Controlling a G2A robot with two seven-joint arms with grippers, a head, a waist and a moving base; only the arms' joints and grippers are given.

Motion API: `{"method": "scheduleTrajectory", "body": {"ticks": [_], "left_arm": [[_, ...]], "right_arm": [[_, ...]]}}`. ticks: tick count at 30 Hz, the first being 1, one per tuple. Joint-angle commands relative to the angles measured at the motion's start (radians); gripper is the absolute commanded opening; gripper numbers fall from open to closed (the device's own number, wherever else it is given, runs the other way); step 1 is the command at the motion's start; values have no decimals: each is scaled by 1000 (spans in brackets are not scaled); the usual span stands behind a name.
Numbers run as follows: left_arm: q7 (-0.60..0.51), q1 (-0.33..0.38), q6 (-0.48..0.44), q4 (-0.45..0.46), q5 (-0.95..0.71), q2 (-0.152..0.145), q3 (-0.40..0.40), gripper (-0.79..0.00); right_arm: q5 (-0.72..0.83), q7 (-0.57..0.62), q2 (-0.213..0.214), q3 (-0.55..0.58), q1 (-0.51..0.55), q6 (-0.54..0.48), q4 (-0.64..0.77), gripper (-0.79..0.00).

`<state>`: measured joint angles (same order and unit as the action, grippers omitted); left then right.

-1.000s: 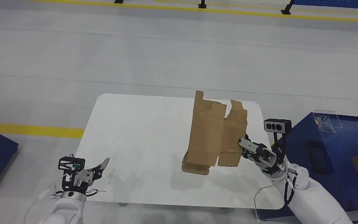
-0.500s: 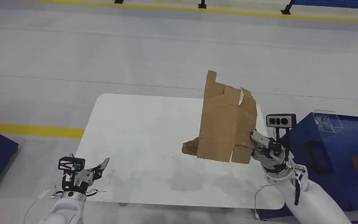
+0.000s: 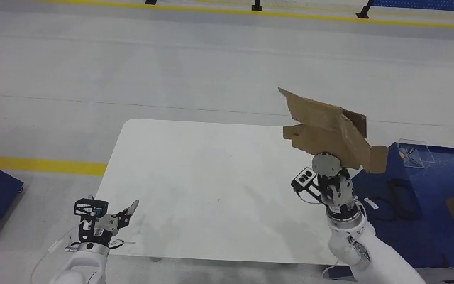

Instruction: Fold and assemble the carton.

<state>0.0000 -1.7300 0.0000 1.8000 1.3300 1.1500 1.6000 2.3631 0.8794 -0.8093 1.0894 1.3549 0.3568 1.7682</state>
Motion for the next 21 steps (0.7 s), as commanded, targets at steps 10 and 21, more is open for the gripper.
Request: {"method": "scheduleTrajectory", "body": {"ticks": [10,21], "left_arm": [[0,0,0,0,0,0,0,0],[0,0,0,0,0,0,0,0]], "right_arm": [[441,-580,-78,-286,-134,418,-194,-785],[-303,130,-120,-106,-154,-146,-215,-785]]}}
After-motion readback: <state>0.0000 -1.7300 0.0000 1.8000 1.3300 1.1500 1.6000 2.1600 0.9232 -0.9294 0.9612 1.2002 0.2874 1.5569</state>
